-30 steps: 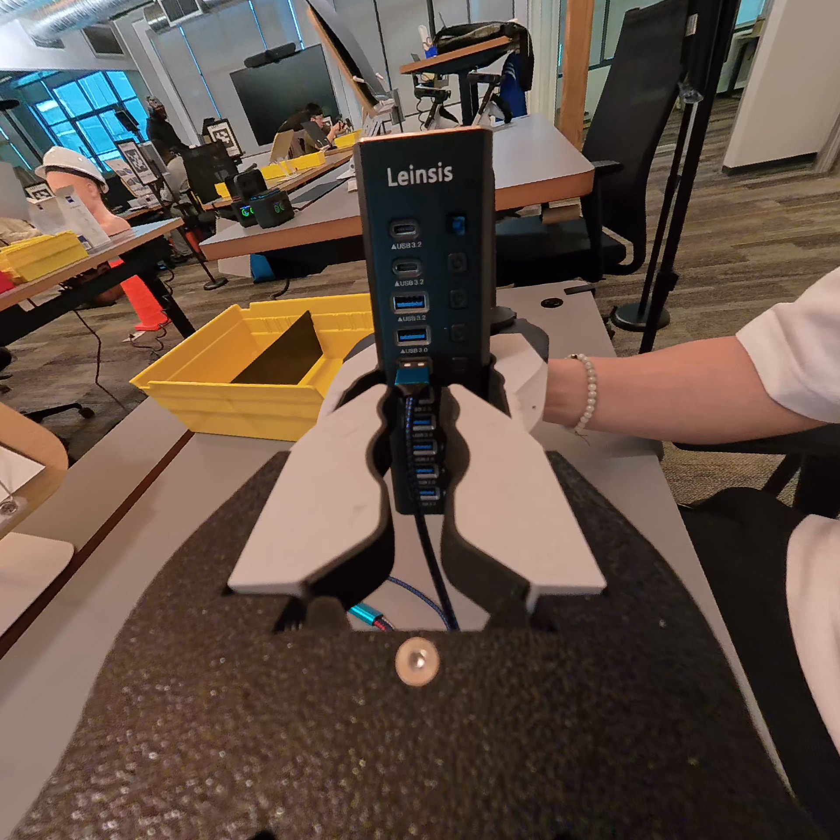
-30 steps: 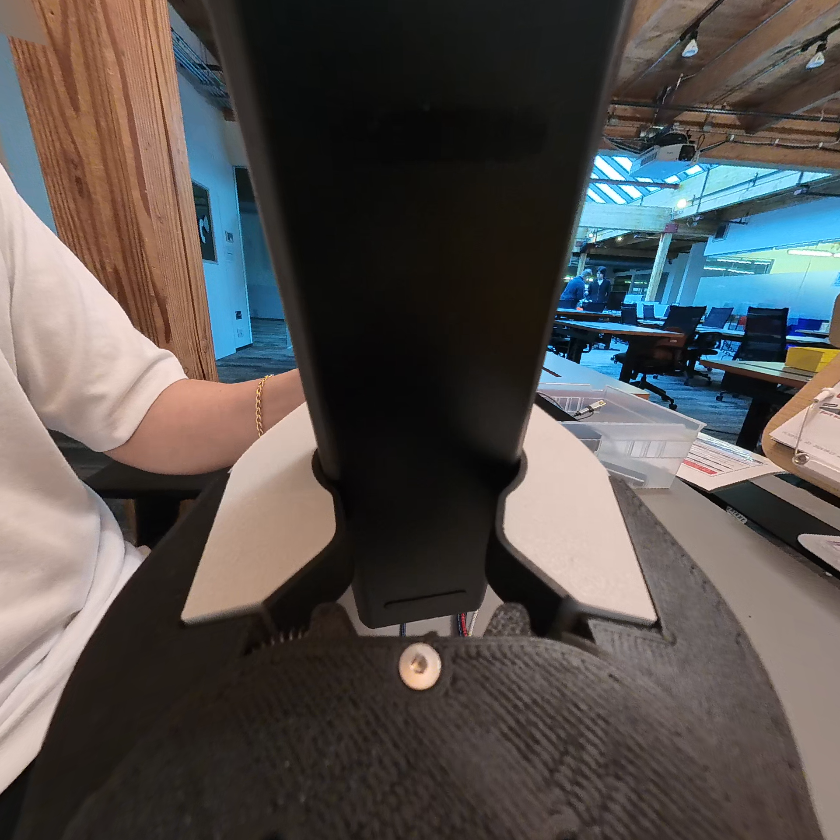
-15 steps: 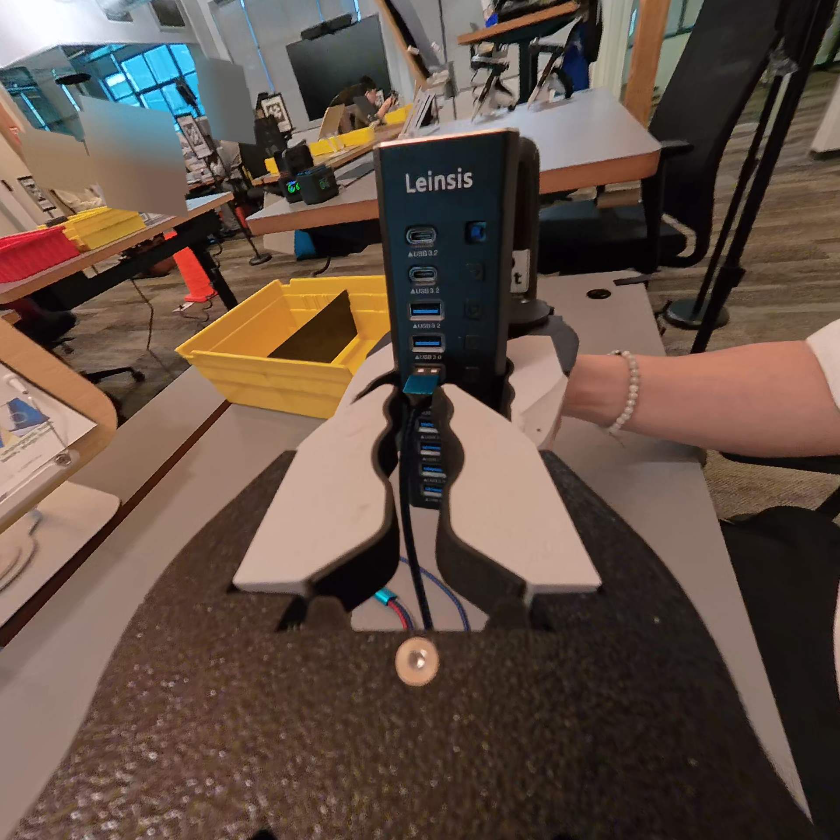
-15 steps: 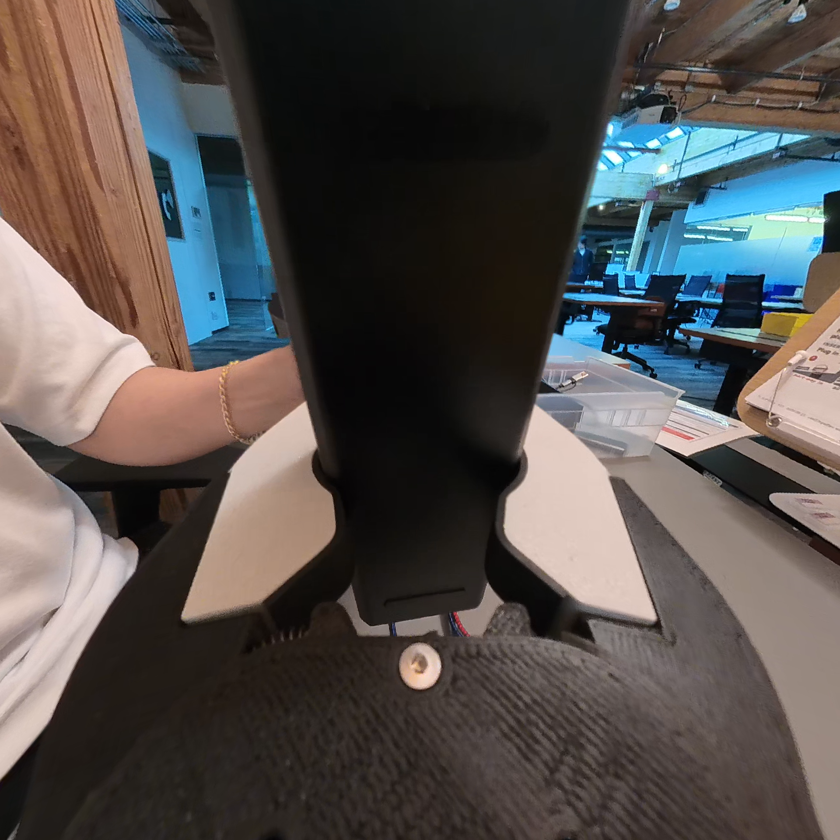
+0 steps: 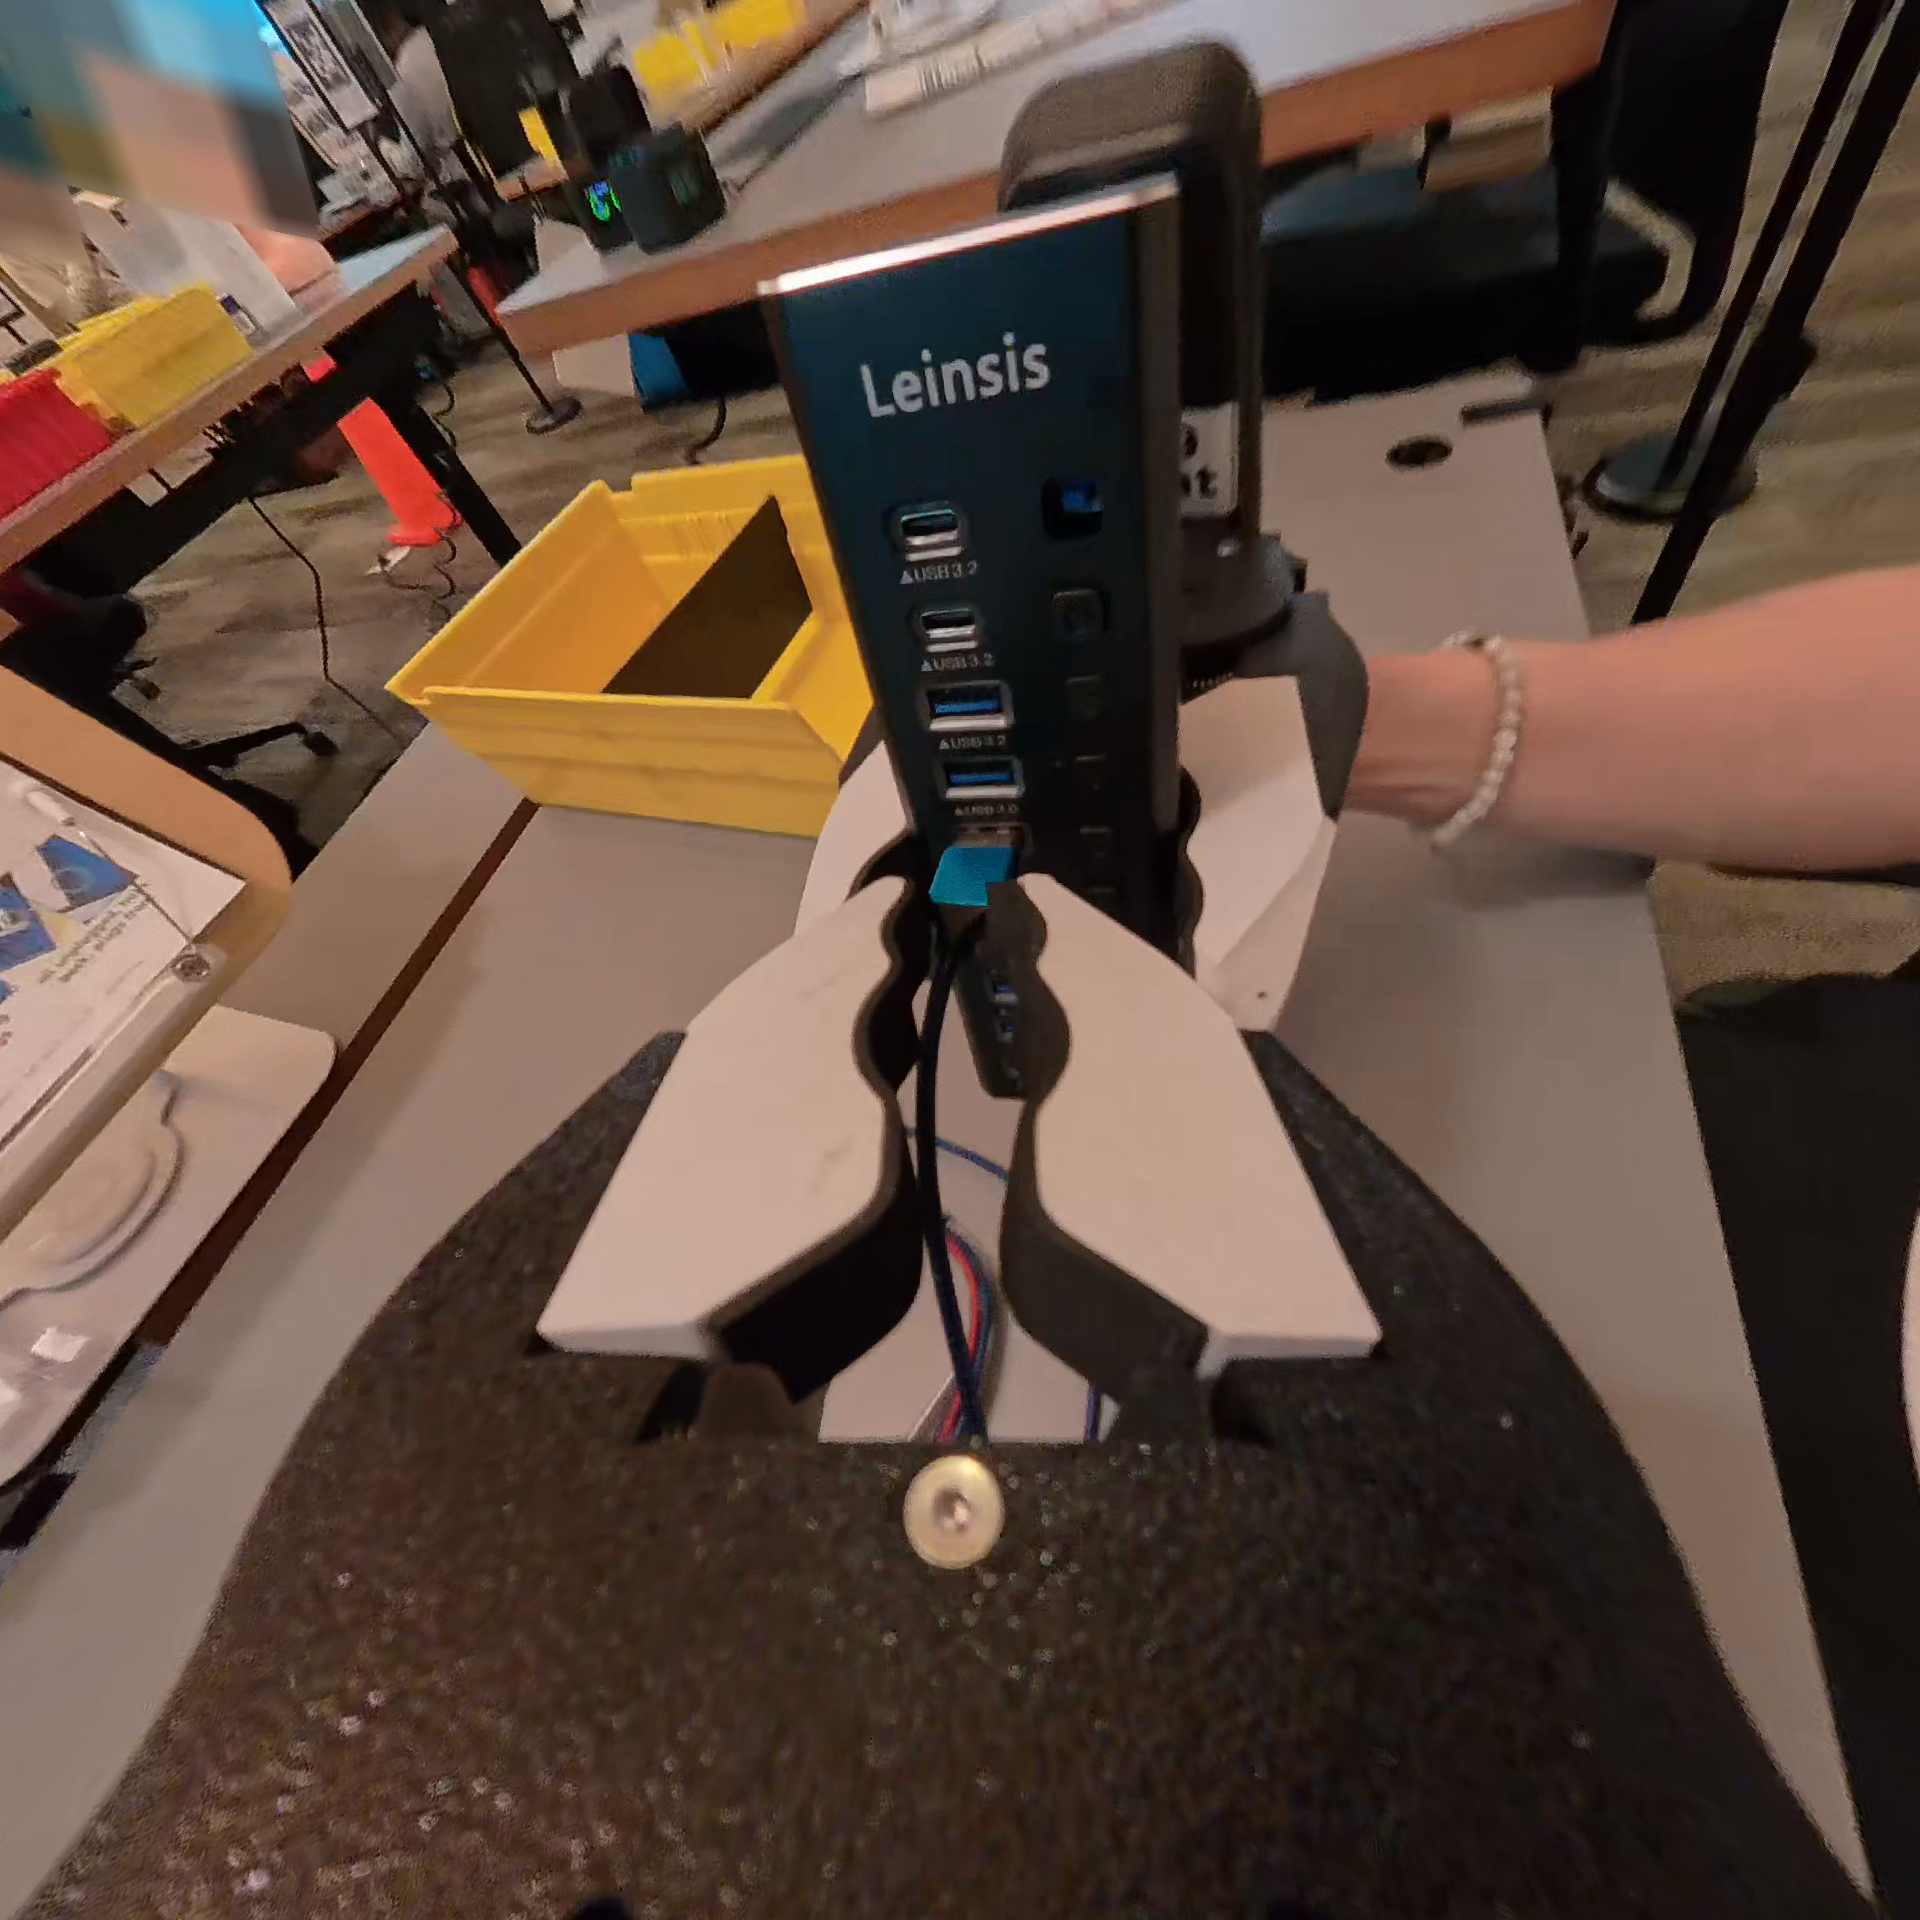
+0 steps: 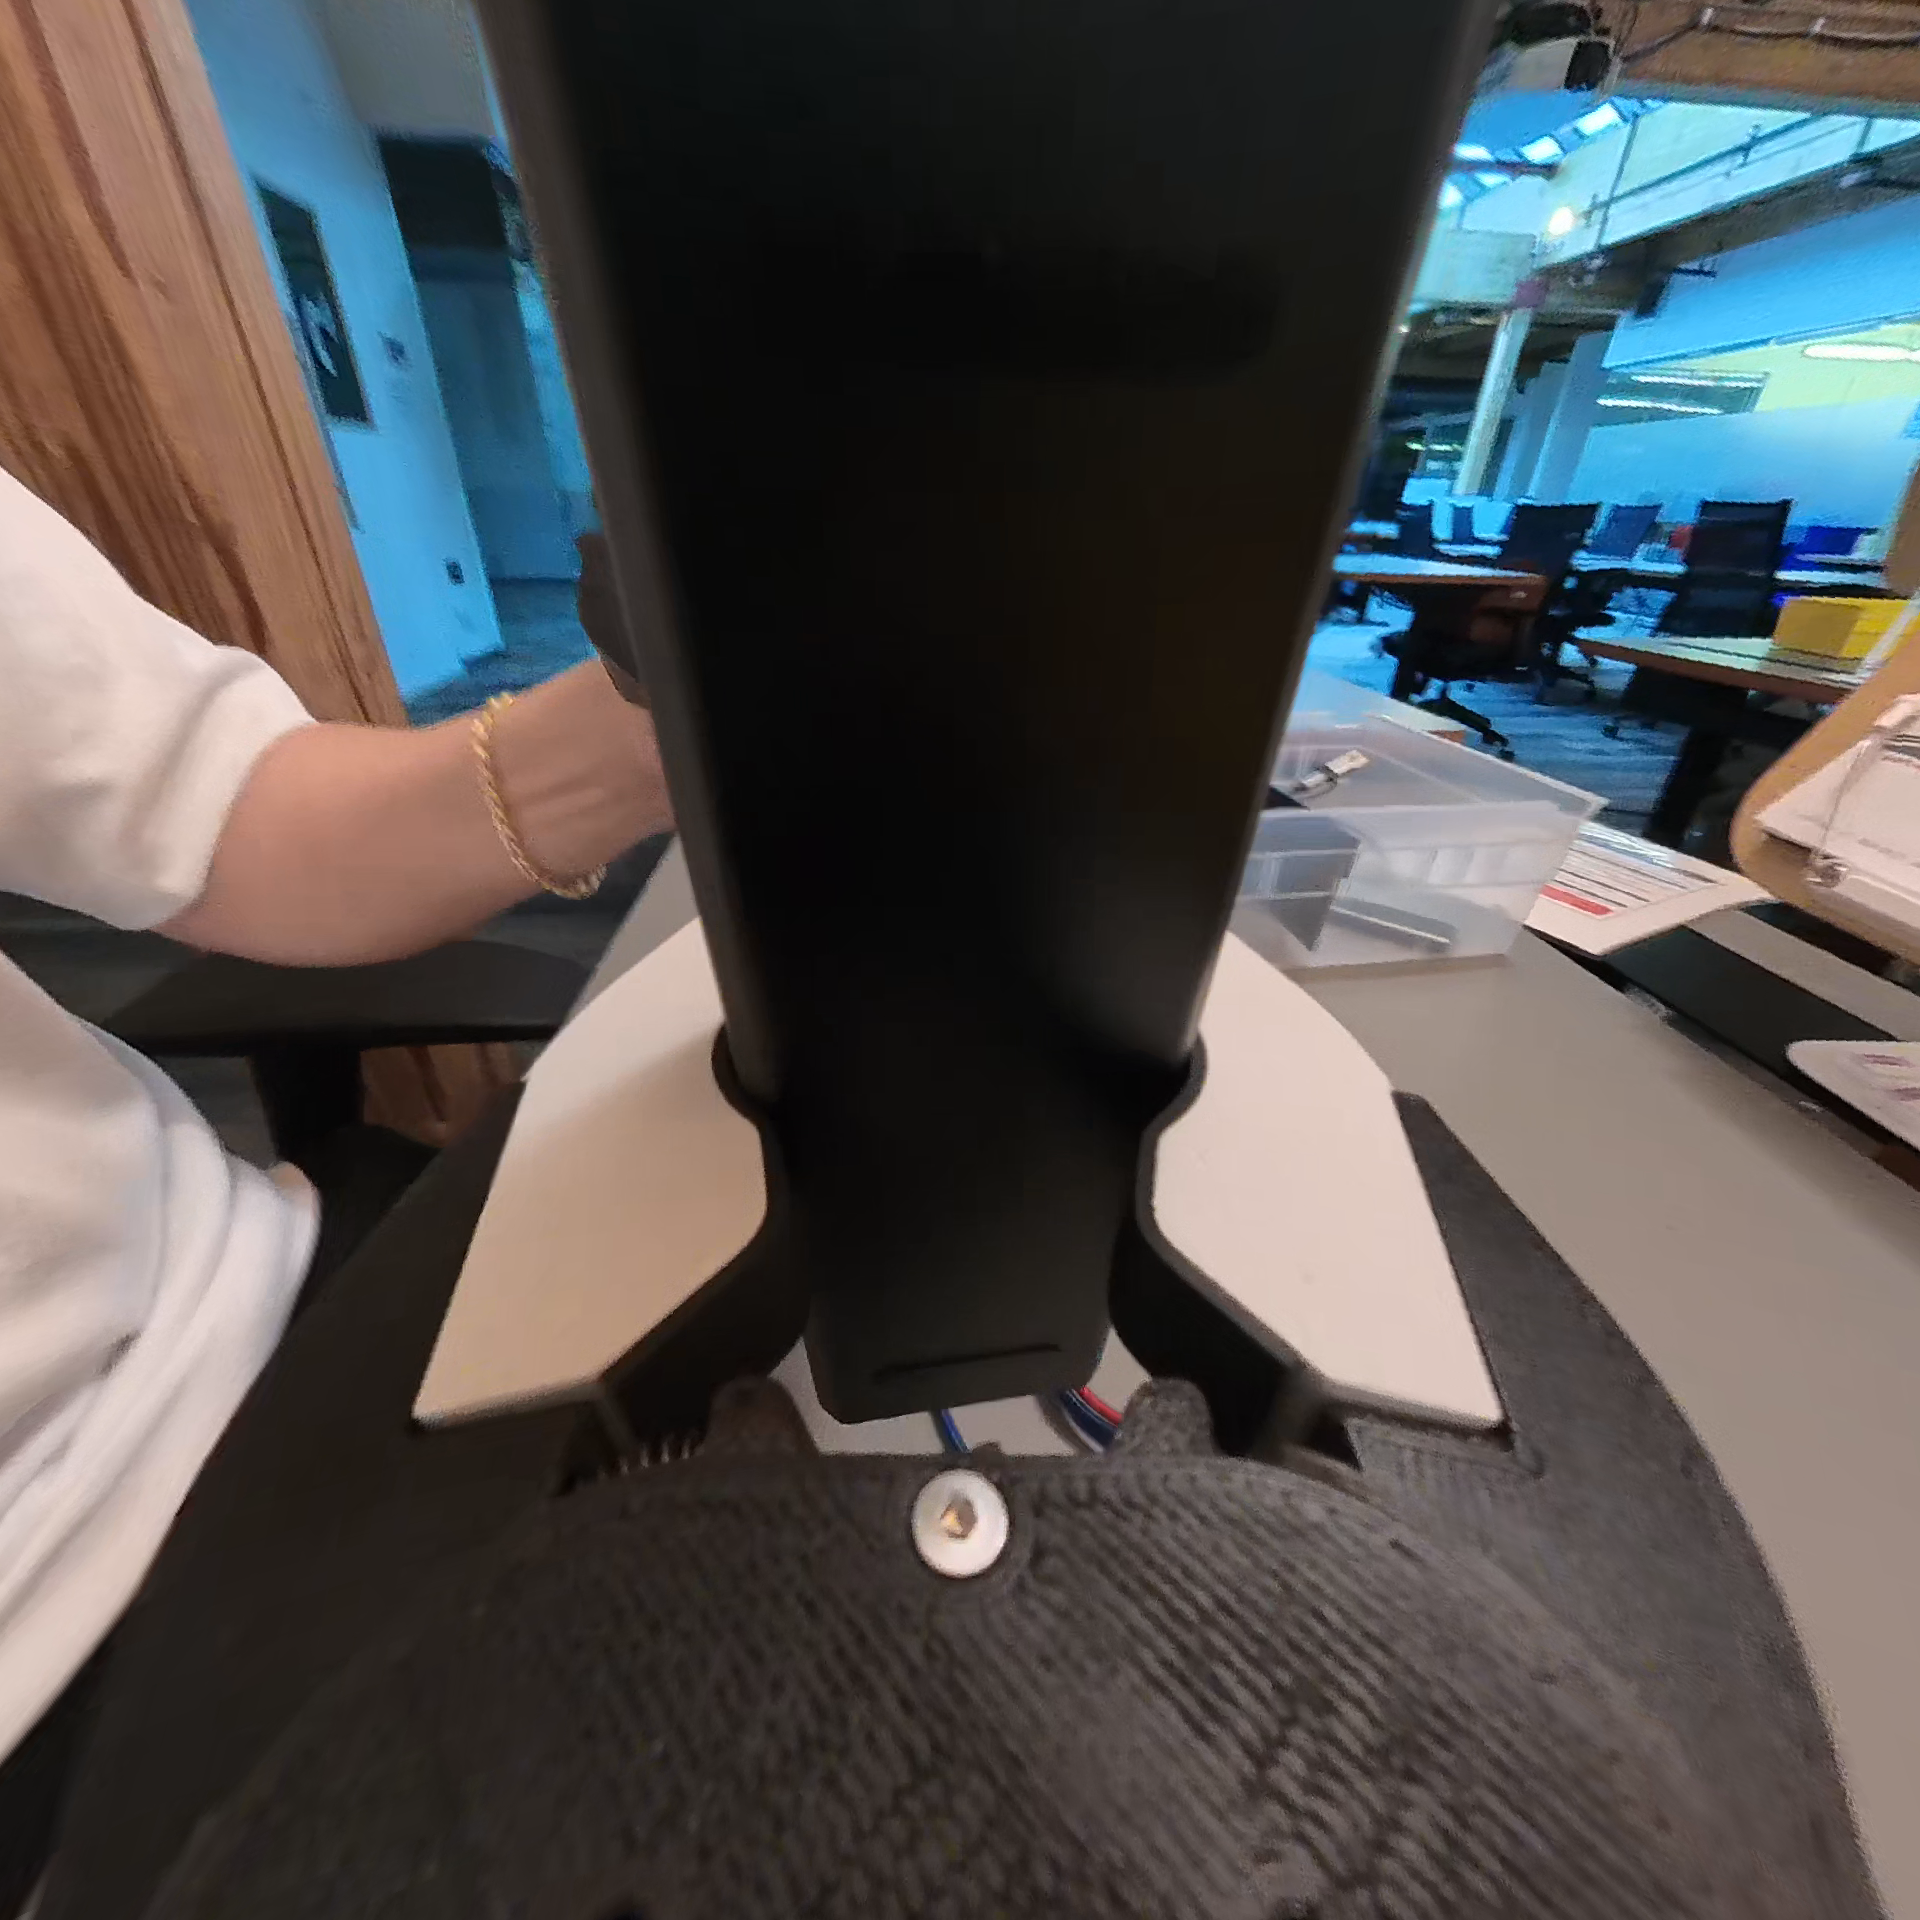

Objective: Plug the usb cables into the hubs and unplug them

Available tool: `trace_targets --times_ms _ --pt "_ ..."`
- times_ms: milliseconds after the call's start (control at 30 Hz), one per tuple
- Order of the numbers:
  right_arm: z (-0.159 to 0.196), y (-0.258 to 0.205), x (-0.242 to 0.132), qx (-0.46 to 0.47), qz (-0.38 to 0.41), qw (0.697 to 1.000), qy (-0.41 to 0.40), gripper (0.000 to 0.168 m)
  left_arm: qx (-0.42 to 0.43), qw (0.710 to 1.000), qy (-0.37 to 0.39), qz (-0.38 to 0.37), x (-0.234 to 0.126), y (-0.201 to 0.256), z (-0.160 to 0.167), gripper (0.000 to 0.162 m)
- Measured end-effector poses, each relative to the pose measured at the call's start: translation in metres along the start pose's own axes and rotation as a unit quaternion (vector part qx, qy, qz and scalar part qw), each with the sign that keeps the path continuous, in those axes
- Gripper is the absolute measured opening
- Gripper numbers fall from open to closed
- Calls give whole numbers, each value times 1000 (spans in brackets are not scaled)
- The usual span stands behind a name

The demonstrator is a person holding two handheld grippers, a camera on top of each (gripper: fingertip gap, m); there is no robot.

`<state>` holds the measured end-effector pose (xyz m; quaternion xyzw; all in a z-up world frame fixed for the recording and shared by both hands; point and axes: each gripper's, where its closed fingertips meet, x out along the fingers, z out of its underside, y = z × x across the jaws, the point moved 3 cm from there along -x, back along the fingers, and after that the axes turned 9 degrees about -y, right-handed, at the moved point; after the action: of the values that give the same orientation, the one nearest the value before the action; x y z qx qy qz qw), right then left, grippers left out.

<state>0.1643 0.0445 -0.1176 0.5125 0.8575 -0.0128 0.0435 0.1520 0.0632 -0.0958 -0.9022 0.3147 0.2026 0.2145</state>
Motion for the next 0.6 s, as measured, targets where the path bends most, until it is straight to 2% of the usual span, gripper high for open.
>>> trace_targets --times_ms 67,167,267,367,500,600 --pt "-2 0 0 21 -12 999 22 74 -17 1000 13 2 1 0 -2 13" --pt "5 1 2 26 -13 1000 7 74 -14 1000 -5 7 4 -1 3 13" --pt "-1 0 2 45 -30 998 38 74 -31 999 20 15 3 -2 -1 13" --pt "5 1 3 32 -21 999 11 74 -20 1000 2 7 5 0 2 13" --pt "0 1 1 41 -23 998 34 74 -29 999 19 0 5 0 -2 13" --pt "3 2 2 33 -15 999 18 74 -24 1000 11 -16 6 0 0 13"
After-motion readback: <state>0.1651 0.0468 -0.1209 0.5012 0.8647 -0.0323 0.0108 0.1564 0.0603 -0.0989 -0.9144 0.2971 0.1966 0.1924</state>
